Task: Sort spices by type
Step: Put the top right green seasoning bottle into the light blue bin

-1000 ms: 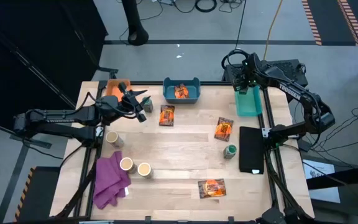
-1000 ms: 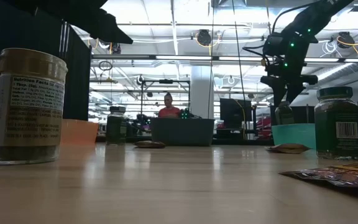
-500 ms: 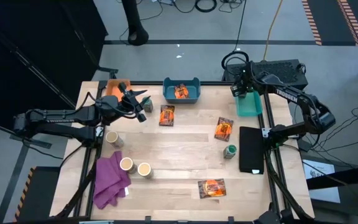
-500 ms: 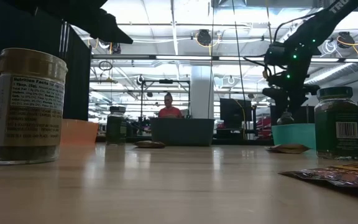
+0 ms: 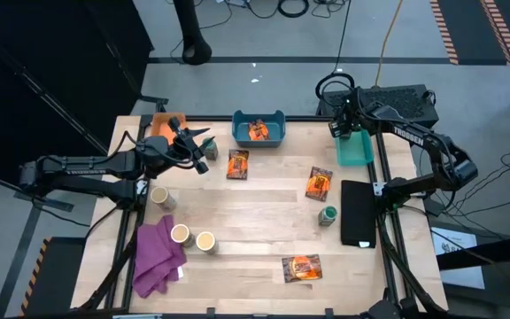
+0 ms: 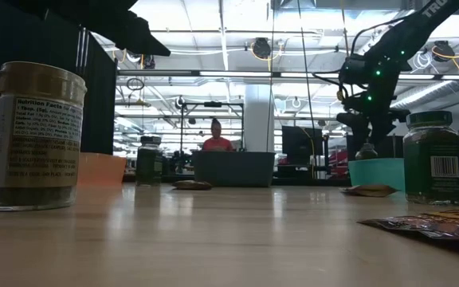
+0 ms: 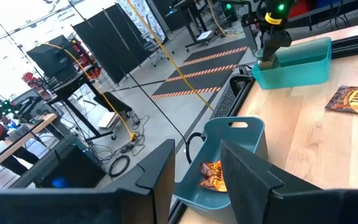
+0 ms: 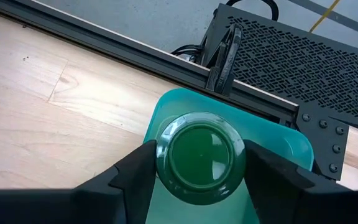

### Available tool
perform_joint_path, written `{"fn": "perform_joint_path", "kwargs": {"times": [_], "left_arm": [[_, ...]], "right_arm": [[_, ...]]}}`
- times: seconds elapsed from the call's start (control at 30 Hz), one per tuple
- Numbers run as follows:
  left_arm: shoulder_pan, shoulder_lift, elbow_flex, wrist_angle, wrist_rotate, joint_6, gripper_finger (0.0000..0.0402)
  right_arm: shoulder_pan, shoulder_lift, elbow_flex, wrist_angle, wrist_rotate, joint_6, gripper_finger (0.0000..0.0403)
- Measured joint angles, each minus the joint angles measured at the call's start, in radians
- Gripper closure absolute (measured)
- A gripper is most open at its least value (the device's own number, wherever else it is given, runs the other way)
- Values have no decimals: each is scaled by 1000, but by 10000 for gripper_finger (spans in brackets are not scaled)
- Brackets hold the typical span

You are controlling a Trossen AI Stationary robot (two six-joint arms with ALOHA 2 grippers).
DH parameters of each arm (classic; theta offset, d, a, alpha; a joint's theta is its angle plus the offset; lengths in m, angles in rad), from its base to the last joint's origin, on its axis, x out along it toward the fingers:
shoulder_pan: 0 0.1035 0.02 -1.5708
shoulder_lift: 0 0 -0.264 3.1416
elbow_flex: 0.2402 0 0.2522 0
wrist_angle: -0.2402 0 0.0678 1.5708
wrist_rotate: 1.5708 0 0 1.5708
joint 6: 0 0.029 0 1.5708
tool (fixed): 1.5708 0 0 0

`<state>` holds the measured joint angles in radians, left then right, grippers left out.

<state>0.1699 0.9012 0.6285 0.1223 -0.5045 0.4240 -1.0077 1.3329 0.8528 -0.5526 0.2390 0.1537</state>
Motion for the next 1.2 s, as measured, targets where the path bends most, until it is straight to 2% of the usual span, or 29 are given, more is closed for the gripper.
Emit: {"fn": "perform_joint_path", "kwargs": {"times": [0.57,0.97,1.2], "left_arm": [[0,0,0,0,0,0,268],[0,0,0,0,0,0,268],[0,0,0,0,0,0,268]], "right_arm": [[0,1,0,4,1,14,135],[0,1,2,16,25,35,131],[2,1,69,-16,81,44,131]]}}
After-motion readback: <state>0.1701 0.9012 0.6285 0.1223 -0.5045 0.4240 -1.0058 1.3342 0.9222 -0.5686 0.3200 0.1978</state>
